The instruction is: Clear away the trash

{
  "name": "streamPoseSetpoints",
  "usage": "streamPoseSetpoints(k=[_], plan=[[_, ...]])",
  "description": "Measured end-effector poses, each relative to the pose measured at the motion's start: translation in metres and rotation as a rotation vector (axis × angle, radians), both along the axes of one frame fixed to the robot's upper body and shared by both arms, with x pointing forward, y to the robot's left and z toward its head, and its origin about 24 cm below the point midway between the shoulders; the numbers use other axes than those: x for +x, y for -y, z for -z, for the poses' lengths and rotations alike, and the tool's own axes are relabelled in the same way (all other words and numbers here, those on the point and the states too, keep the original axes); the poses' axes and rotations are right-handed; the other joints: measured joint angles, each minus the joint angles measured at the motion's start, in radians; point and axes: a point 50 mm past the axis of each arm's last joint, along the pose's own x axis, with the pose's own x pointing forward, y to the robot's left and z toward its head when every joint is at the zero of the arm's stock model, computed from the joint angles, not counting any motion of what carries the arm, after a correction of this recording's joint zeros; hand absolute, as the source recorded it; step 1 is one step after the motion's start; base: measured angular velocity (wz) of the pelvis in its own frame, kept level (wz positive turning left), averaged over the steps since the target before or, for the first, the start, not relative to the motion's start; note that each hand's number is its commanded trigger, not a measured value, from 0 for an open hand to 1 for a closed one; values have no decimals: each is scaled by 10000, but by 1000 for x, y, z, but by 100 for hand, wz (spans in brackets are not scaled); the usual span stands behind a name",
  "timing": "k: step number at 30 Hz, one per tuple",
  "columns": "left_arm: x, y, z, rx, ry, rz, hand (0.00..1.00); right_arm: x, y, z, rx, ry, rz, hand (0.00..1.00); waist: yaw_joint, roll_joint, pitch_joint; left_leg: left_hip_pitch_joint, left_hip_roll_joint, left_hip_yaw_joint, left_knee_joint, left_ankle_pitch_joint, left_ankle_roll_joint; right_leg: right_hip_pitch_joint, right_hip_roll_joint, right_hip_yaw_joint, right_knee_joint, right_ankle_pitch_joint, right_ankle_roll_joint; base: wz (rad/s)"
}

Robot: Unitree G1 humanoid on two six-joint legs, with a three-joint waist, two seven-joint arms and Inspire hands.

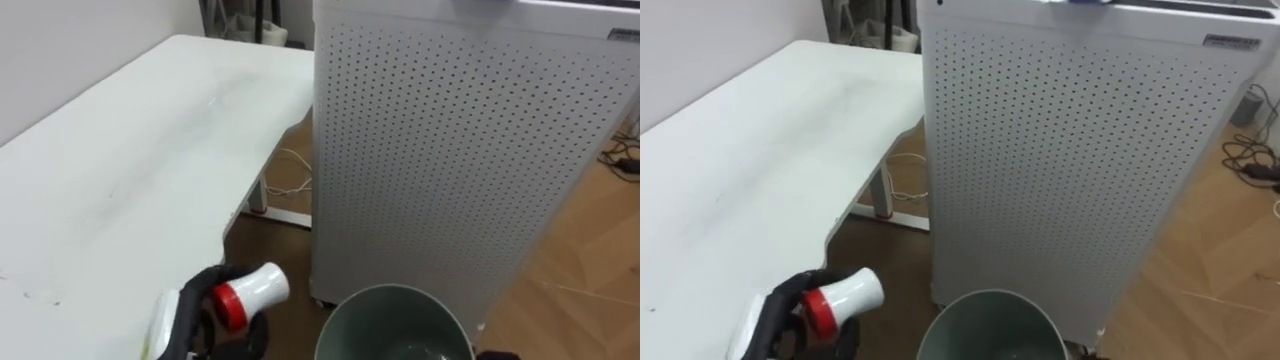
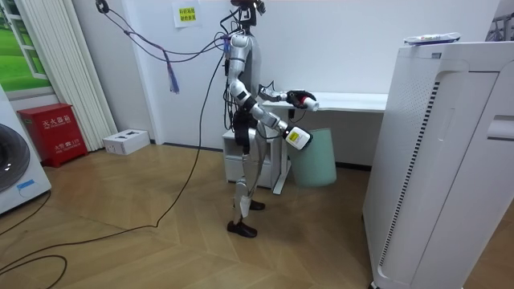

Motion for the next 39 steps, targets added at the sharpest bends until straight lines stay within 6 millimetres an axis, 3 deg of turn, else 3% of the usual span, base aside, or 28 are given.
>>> streamPoseSetpoints(k=[7,14,15,16,27,39], plan=[[-2,16,4,-7,-621,1518,100,8,-4,-7,35,413,-179,100,-30,-24,31,94,46,295,-10,-1,0,-209,9,407,174,0,0,-20],[-5,27,10,-27,-876,2018,100,18,-25,-12,197,820,-891,100,-187,-53,61,-208,56,476,-20,18,33,-795,-7,639,517,3,-6,-11],[-6,28,13,-1,-1027,2074,78,18,-30,-11,266,827,-1071,100,-190,-52,63,-225,68,514,-18,18,34,-829,3,666,520,13,-19,-14],[-6,28,14,7,-1100,2087,0,19,-32,-11,323,836,-1101,100,-202,-49,67,-246,70,516,-19,16,37,-850,6,666,520,18,-26,-6],[12,36,22,286,-1343,2399,0,30,-50,-16,597,1127,-1531,100,-244,109,189,-1007,111,667,138,26,58,-1801,-4,717,881,37,-51,-4],[22,39,34,432,-1835,2146,0,28,-53,-8,610,687,-1616,100,-311,216,200,-1696,102,638,294,30,65,-2587,2,958,1044,37,-51,-5]])
